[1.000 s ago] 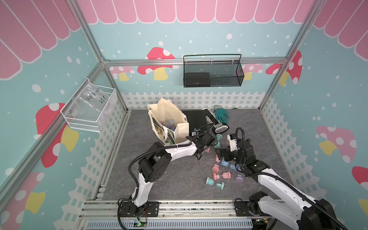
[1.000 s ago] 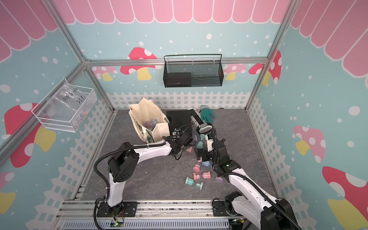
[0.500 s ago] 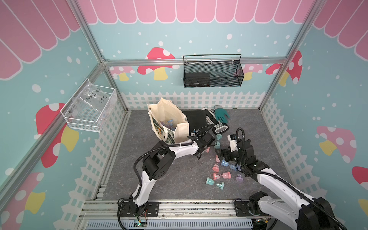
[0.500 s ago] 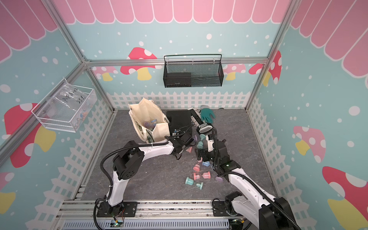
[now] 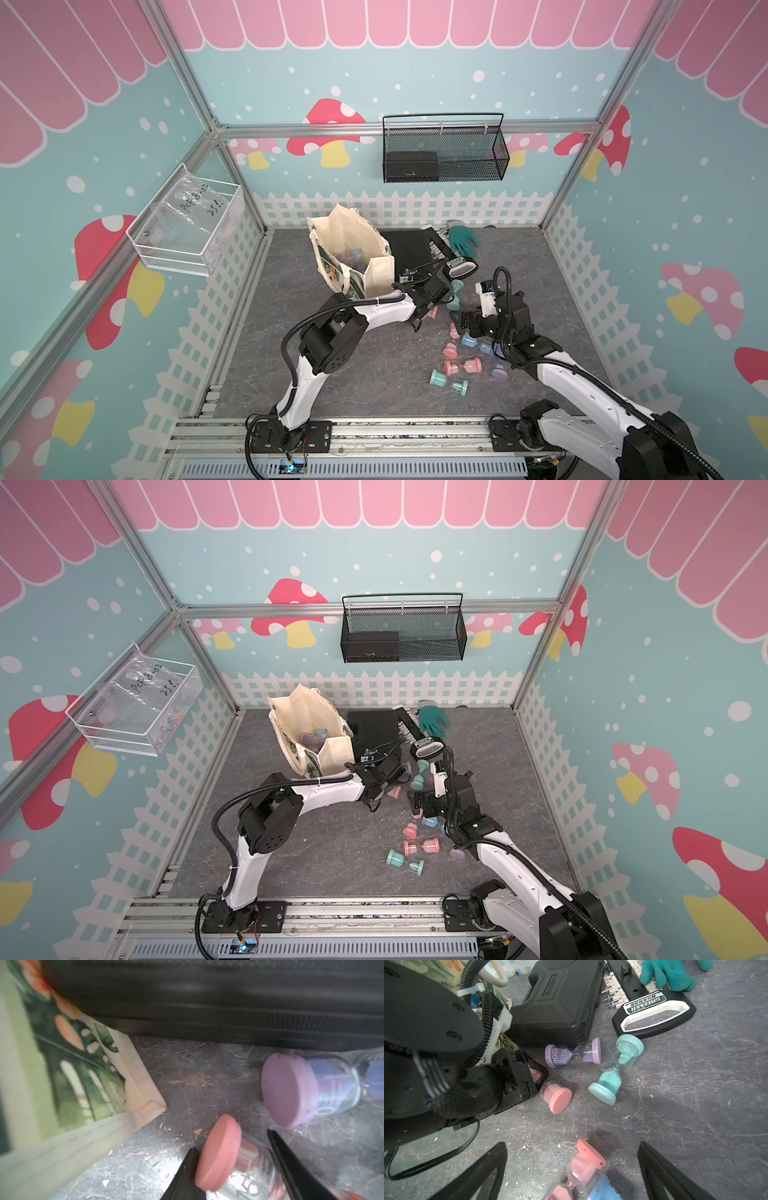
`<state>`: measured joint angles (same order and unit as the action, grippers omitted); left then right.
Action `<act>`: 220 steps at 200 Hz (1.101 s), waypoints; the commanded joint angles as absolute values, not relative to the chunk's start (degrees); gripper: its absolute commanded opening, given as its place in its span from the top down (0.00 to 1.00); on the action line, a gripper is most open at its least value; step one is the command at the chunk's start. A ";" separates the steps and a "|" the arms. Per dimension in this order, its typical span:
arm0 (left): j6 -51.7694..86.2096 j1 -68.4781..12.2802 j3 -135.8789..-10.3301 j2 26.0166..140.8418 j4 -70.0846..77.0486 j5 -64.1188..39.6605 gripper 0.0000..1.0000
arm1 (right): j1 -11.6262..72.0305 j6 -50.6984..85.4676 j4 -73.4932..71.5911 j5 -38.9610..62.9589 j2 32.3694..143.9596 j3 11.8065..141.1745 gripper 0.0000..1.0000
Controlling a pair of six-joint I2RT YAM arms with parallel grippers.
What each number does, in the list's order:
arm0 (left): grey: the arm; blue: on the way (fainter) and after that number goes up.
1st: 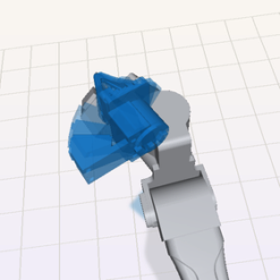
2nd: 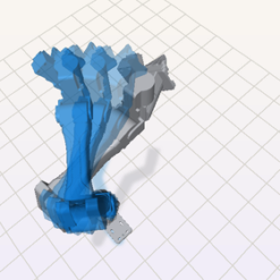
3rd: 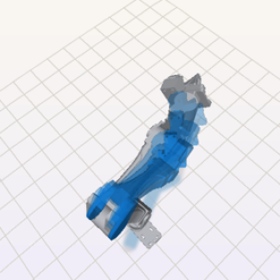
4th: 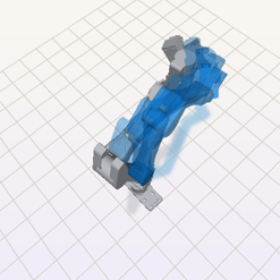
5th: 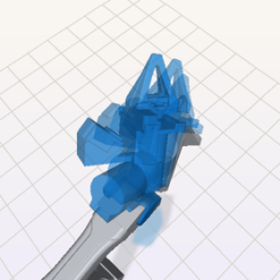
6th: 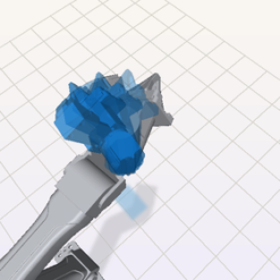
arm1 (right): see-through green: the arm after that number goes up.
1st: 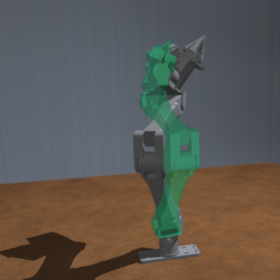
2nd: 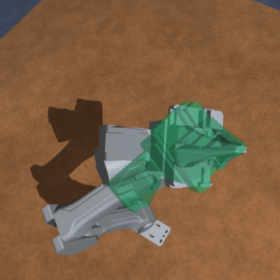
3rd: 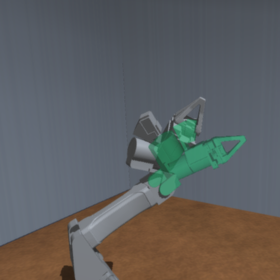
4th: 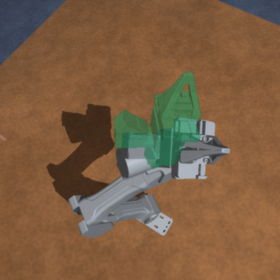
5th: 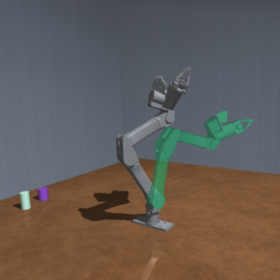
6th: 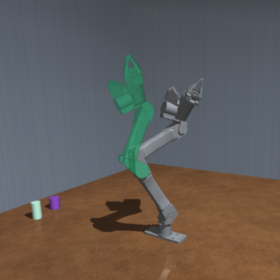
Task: Put the hourglass into the canvas bag
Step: Pick up the hourglass from the center of the board.
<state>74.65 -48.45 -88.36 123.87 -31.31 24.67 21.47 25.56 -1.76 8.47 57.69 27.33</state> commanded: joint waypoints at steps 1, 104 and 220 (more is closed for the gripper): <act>76.29 -48.16 -86.42 123.64 -30.14 24.08 0.49 | 21.15 25.45 -2.89 8.80 57.13 26.61 0.00; 74.44 -48.60 -83.21 118.65 -26.17 25.53 0.57 | 21.10 25.49 -3.51 8.73 57.55 26.87 0.00; 67.58 -51.22 -82.40 110.16 -25.77 31.07 0.60 | 21.05 24.57 -2.46 7.93 54.60 27.85 0.00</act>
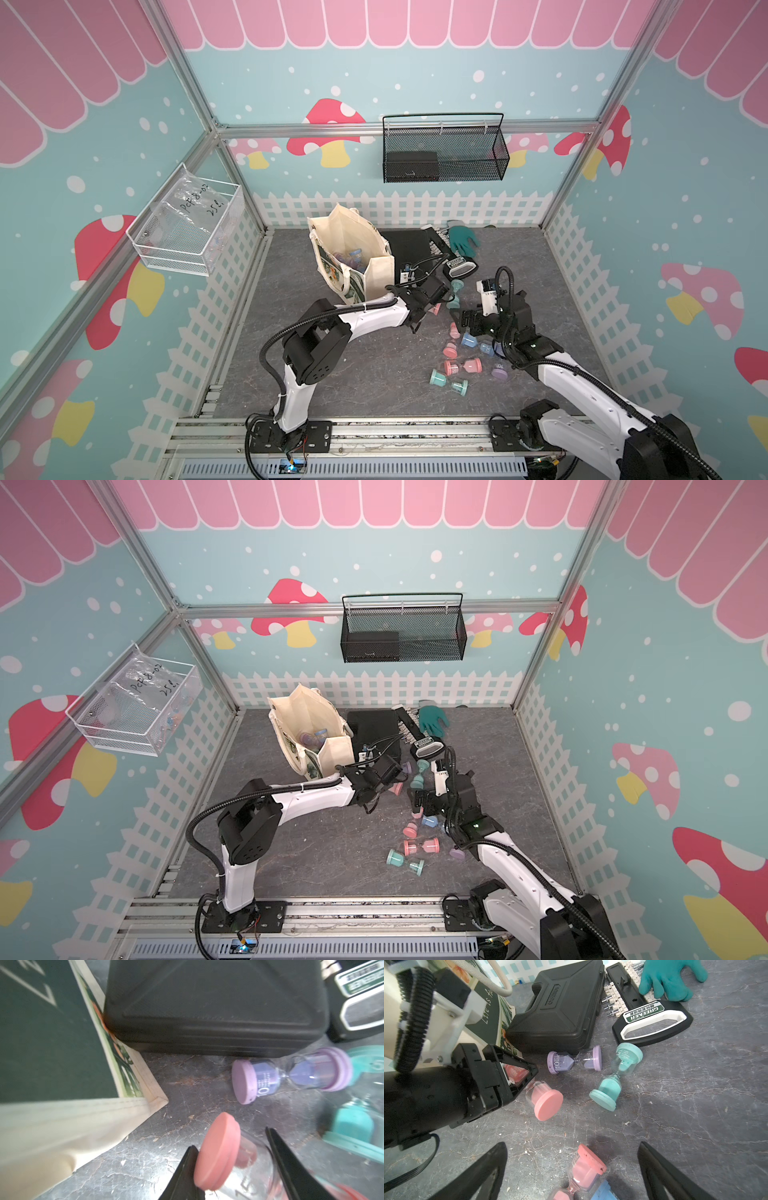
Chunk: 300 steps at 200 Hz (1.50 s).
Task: Put the hourglass into the canvas bag
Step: Pick up the hourglass from the center of the board, then place the hourglass in the canvas bag.
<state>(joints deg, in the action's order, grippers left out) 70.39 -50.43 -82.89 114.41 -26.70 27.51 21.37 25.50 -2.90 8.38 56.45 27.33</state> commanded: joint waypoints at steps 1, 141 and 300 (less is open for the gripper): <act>67.41 -51.23 -82.42 110.01 -25.76 31.18 0.59 | 21.03 24.54 -2.50 7.96 54.55 27.81 0.00; 39.72 -51.81 -84.89 88.30 -27.74 29.14 0.63 | 21.26 23.49 -9.43 20.79 52.92 33.88 0.00; 20.26 -28.23 -94.68 81.88 -40.89 18.66 0.65 | 36.02 19.80 -22.37 26.35 67.06 46.37 0.00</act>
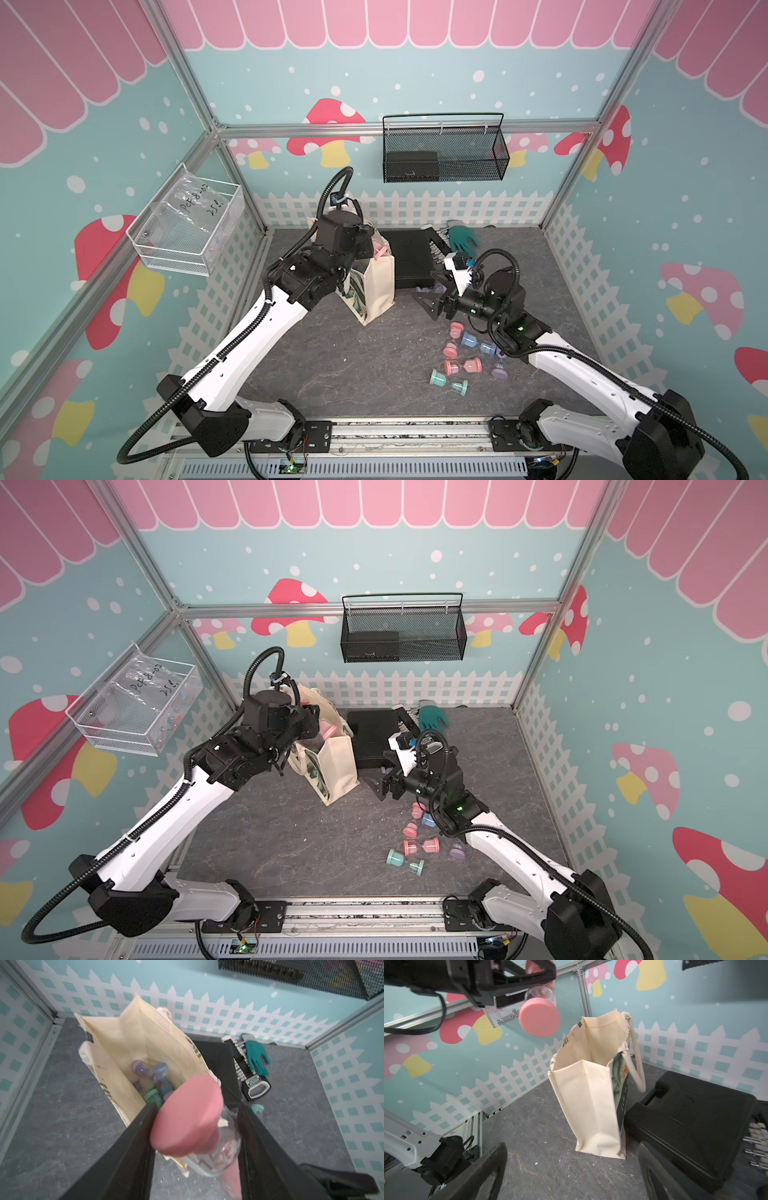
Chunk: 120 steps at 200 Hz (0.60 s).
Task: Put the hourglass into the canvas bag
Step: Place the hourglass in the canvas bag.
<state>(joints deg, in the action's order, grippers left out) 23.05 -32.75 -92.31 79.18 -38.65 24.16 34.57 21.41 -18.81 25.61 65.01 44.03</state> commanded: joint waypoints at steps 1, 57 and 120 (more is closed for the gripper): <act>20.28 -28.00 -94.76 82.03 -40.92 17.85 0.65 | 36.07 19.83 -22.43 26.36 67.11 46.43 0.00; 19.40 -19.45 -101.05 92.54 -42.24 11.17 0.67 | 37.21 19.08 -25.84 28.47 71.67 49.85 0.00; 18.82 -14.57 -107.34 104.64 -44.97 5.70 0.69 | 37.23 18.20 -26.24 27.30 73.11 50.29 0.01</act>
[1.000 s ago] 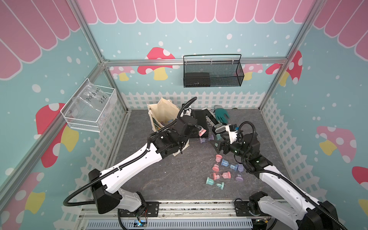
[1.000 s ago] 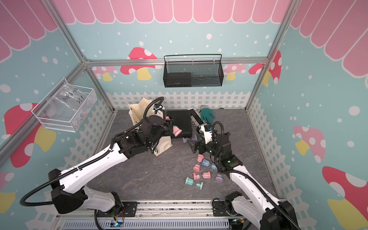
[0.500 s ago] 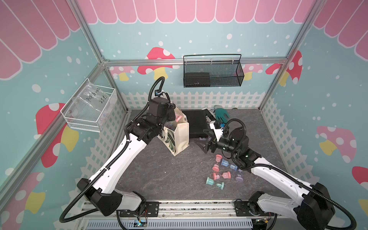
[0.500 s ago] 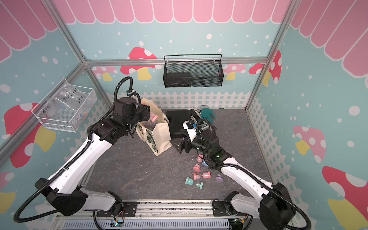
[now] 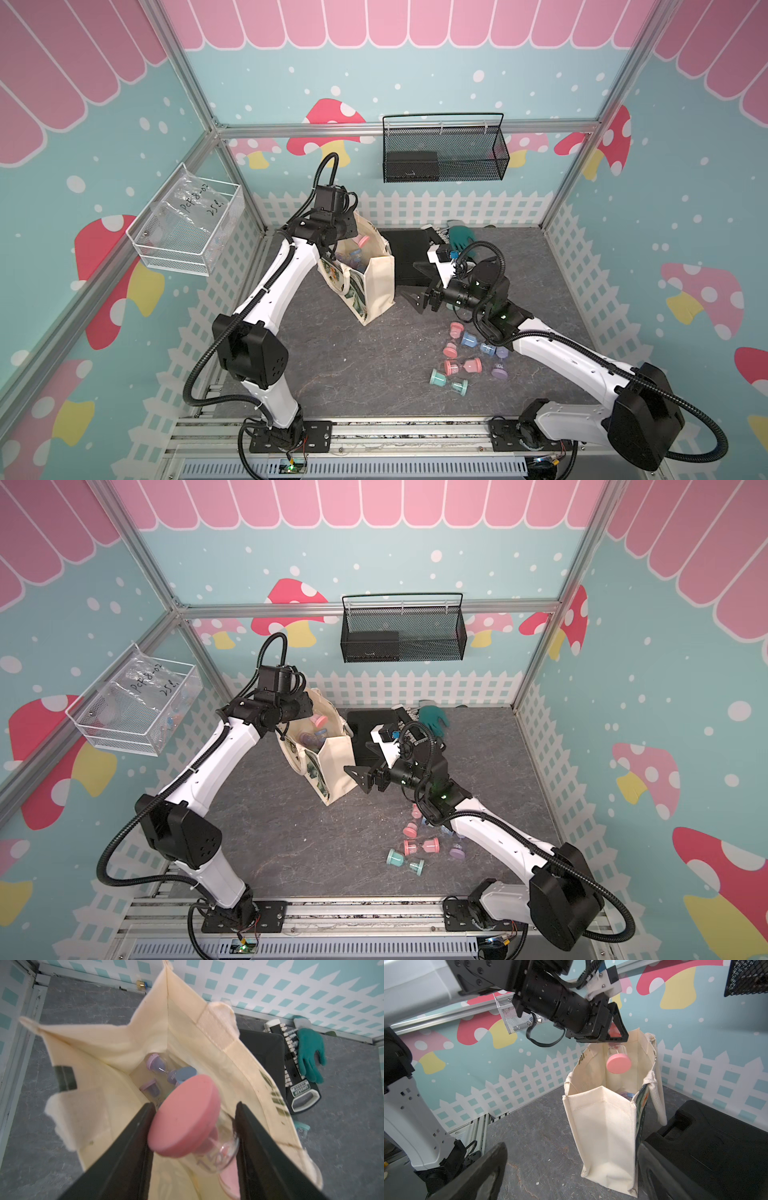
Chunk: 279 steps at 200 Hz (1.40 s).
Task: Put the hourglass into the canvas bag
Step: Place the hourglass in the canvas bag.
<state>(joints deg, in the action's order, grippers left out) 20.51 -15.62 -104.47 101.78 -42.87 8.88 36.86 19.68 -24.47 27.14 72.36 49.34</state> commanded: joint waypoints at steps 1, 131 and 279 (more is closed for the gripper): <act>18.81 -14.54 -107.37 104.84 -44.98 5.70 0.69 | 37.20 18.24 -26.26 27.27 73.16 50.28 0.01; 16.62 -14.41 -104.68 114.55 -47.49 9.38 0.65 | 37.21 17.39 -25.50 23.32 71.91 48.28 0.00; 16.44 -14.88 -104.84 110.36 -48.09 10.38 0.32 | 37.18 16.35 -22.97 17.23 67.16 46.89 0.00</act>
<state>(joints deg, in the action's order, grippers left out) 17.52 -14.74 -105.01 113.45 -47.07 9.34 36.86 17.34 -24.14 18.68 68.66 47.09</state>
